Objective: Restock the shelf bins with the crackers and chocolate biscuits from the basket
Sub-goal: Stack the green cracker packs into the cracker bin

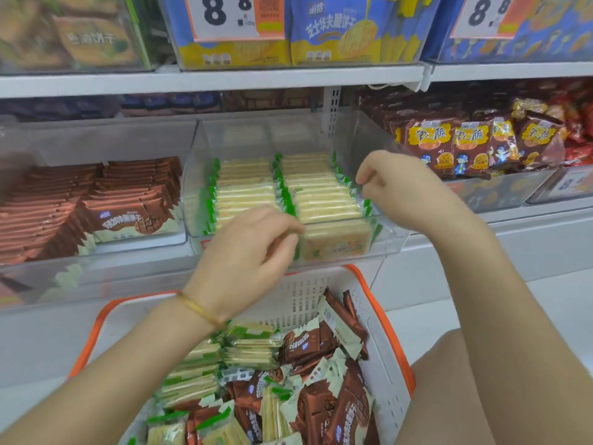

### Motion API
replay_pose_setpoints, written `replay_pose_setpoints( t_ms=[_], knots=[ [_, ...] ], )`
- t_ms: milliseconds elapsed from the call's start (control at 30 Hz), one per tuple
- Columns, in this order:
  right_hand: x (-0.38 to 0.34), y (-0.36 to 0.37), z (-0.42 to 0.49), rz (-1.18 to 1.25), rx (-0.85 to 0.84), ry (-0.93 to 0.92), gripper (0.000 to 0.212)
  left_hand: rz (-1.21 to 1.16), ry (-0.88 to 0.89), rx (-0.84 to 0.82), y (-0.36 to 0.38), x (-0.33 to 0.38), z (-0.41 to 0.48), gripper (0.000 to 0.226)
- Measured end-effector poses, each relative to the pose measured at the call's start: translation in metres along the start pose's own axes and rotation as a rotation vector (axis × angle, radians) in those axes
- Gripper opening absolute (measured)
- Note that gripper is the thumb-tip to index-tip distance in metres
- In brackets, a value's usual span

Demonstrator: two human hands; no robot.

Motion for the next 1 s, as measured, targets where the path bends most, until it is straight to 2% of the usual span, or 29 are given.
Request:
replay_pose_setpoints(
  t_ms=[33,67,133,200,267,367,433,500,633,733,800,1000],
  knots=[
    [-0.011,-0.004,-0.018,0.173,0.015,-0.019,0.017,-0.017,0.021,-0.026,-0.004,0.001,-0.018,0.032],
    [-0.022,0.0,-0.038,0.342,-0.043,-0.029,0.016,-0.005,0.025,-0.086,-0.003,-0.003,-0.038,0.033],
    [-0.036,0.04,-0.075,0.447,-0.318,-0.046,0.015,0.032,-0.047,-0.277,0.008,-0.019,-0.077,0.036],
    [-0.037,0.104,-0.106,0.223,-0.626,-0.116,0.012,0.085,-0.162,-0.508,0.024,-0.044,-0.114,0.034],
    [-0.027,0.166,-0.13,-0.015,-0.827,-0.155,0.017,0.129,-0.256,-0.682,0.037,-0.067,-0.145,0.027],
    [-0.016,0.22,-0.15,-0.237,-0.978,-0.226,0.028,0.175,-0.32,-0.799,0.046,-0.085,-0.168,0.026],
    [-0.013,0.237,-0.16,-0.279,-1.086,-0.307,0.041,0.201,-0.326,-0.843,0.051,-0.089,-0.174,0.025],
    [-0.01,0.247,-0.17,-0.32,-1.178,-0.371,0.046,0.189,-0.332,-0.849,0.054,-0.089,-0.174,0.025],
    [-0.011,0.256,-0.176,-0.366,-1.168,-0.439,0.025,0.142,-0.335,-0.844,0.057,-0.087,-0.176,0.025],
    [-0.016,0.253,-0.173,-0.37,-1.135,-0.468,0.029,0.112,-0.372,-0.848,0.051,-0.088,-0.181,0.025],
    [-0.02,0.253,-0.17,-0.345,-1.101,-0.473,0.02,0.095,-0.417,-0.848,0.043,-0.092,-0.187,0.025],
    [-0.047,0.245,-0.16,-0.252,-1.009,-0.504,0.015,0.014,-0.609,-0.743,0.013,-0.101,-0.197,0.022]
  ],
)
Point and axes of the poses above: each hand's wrist, its own z-axis towards the middle knuckle, its own y-axis out of the palm, x = y × z, the point moved 5 cm from there along z, towards the middle knuckle, and after that the axes turned 10 degrees about x, right-handed, at the moved point
